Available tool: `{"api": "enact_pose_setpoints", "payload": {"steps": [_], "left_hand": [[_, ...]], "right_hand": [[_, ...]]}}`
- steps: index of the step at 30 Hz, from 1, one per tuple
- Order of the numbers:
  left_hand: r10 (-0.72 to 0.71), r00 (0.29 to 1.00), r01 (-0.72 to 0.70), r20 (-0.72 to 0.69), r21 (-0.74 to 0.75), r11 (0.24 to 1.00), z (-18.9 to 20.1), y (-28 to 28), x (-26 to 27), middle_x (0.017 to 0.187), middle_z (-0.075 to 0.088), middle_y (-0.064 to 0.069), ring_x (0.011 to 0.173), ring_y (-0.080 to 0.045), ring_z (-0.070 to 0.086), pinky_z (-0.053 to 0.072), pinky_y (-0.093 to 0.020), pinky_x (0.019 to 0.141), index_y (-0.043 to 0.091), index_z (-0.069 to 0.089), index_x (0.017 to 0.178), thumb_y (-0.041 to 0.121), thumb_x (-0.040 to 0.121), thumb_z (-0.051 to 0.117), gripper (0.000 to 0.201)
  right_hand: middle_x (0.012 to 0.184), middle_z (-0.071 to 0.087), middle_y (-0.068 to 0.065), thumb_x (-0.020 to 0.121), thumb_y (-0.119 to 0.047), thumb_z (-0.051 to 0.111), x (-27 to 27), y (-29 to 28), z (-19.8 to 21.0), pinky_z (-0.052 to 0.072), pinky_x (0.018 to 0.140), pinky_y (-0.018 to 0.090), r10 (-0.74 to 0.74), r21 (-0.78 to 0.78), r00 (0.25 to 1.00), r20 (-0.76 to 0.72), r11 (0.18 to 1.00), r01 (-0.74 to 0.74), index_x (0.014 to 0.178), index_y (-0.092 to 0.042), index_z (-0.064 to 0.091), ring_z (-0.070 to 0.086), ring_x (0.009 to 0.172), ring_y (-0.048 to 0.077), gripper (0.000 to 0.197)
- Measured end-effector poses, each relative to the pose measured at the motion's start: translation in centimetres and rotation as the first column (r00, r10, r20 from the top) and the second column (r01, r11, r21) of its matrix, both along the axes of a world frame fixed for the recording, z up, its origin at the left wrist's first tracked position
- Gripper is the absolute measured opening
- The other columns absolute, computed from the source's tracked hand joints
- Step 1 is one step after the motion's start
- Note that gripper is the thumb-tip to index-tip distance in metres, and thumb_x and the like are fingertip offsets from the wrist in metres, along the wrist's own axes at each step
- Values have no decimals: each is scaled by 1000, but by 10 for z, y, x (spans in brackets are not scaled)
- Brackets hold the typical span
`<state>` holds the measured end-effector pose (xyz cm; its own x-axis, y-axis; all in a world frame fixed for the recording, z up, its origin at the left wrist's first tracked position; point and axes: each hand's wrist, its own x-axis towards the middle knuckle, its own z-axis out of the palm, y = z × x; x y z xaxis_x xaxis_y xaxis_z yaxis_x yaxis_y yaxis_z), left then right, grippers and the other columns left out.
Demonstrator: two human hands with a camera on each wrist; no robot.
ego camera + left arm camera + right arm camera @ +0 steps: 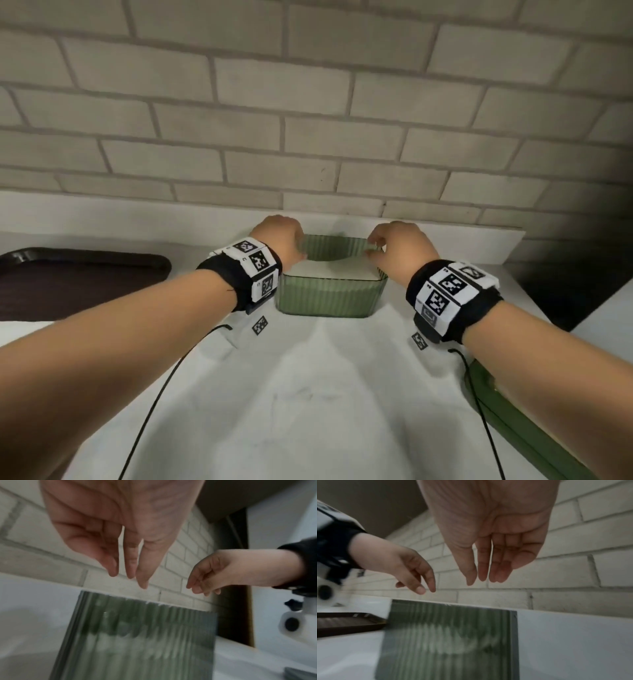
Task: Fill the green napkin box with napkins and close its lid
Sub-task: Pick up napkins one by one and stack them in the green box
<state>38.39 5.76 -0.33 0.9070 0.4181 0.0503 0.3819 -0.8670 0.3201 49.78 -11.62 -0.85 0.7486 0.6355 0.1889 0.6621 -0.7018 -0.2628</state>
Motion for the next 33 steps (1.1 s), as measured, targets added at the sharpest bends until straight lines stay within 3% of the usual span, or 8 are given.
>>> {"api": "enact_pose_setpoints", "payload": {"steps": [3,7,11,14,18,22,28,33], "left_hand": [[-34,998,37,48,-49,998,7,-4,-25,99,63,0,95,-20,58,45,-25,84,18,64,96,29,82,67,18],[-175,981,166,-90,-99,981,10,-25,-69,76,60,13,73,-10,53,42,-19,64,26,63,86,28,83,67,5],[-319,884,293,-341,-127,948,-22,-50,-94,90,63,11,74,-4,49,39,-18,68,27,63,100,40,80,69,24],[-386,838,334,-386,-197,922,-50,-64,-96,99,60,14,77,-2,48,36,-10,67,26,59,112,40,78,71,39],[-450,813,387,-370,-234,892,-68,-80,-90,99,52,15,84,-6,46,38,-16,79,25,57,118,38,74,75,49],[-466,807,419,-362,-206,884,-78,-87,-86,86,53,16,83,-7,51,47,-25,85,26,64,103,37,71,77,35],[-444,815,406,-371,-181,896,-75,-85,-86,80,61,14,79,-5,56,49,-23,78,30,65,77,38,73,74,13],[-443,822,398,-357,-195,896,-69,-83,-87,76,64,14,78,-3,59,48,-20,75,30,62,68,38,74,74,16]], "right_hand": [[87,67,0,84,-25,61,-26,-22,7,52,76,30,69,7,997,40,998,-70,89,-22,68,62,85,23,9],[73,52,-13,77,-37,72,-69,-63,11,42,64,23,165,-282,976,-144,938,-200,91,-25,66,50,70,8,19],[68,47,-15,70,-47,75,-110,-99,-10,39,62,20,133,-500,896,-423,791,-353,90,-31,58,42,64,-2,31],[71,44,-17,69,-52,75,-126,-118,-33,35,57,17,97,-569,881,-464,729,-380,96,-31,55,39,65,-3,40],[74,41,-18,66,-54,76,-134,-134,-52,30,54,15,53,-556,885,-463,760,-337,97,-32,50,43,72,2,46],[74,41,-17,69,-50,74,-142,-143,-59,31,55,13,27,-516,880,-475,801,-304,95,-28,46,45,72,6,44],[75,44,-17,68,-46,77,-139,-148,-70,32,55,12,7,-419,855,-519,869,-262,91,-29,48,42,66,-2,41],[73,48,-15,67,-42,79,-139,-151,-72,35,56,13,-6,-366,826,-563,898,-243,94,-29,46,46,65,-1,44]]}}
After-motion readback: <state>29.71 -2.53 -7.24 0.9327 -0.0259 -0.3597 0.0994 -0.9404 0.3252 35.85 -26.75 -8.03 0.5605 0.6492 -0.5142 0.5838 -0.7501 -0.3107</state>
